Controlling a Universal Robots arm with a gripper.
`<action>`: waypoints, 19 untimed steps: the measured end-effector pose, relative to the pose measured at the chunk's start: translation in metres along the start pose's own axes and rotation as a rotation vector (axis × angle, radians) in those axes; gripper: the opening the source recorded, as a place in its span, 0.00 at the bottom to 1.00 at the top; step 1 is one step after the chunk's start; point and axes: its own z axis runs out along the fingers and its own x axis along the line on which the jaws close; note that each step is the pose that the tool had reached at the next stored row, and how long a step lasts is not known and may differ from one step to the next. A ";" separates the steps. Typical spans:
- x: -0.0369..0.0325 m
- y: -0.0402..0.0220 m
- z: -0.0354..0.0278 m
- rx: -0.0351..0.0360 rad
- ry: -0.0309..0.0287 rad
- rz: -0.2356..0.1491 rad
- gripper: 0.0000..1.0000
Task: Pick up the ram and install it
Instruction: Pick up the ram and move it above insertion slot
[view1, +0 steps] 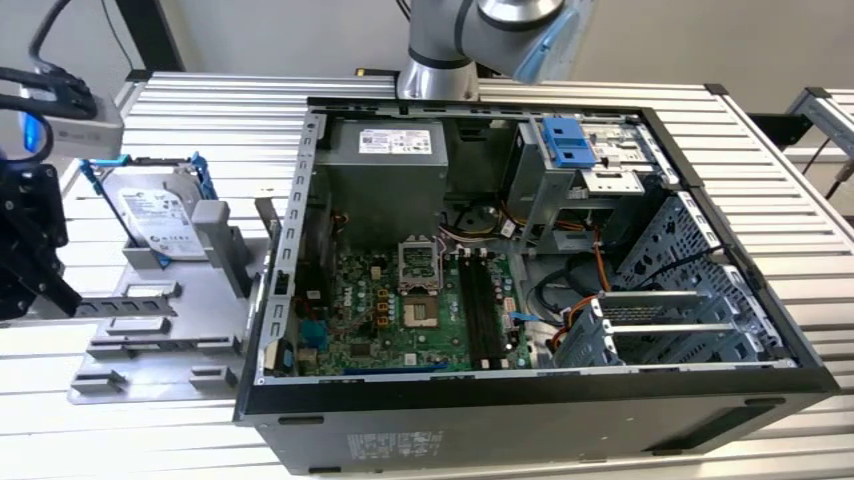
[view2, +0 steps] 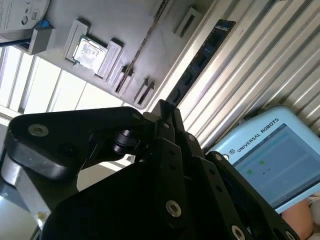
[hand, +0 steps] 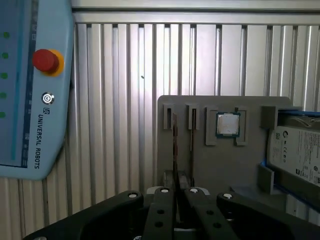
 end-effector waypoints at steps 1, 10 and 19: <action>0.0000 0.0000 -0.0047 -0.0001 0.0001 0.000 0.00; -0.0003 0.0002 -0.0456 -0.0002 0.0002 0.000 0.00; -0.0003 0.0002 -0.0570 0.0000 -0.0001 0.000 0.00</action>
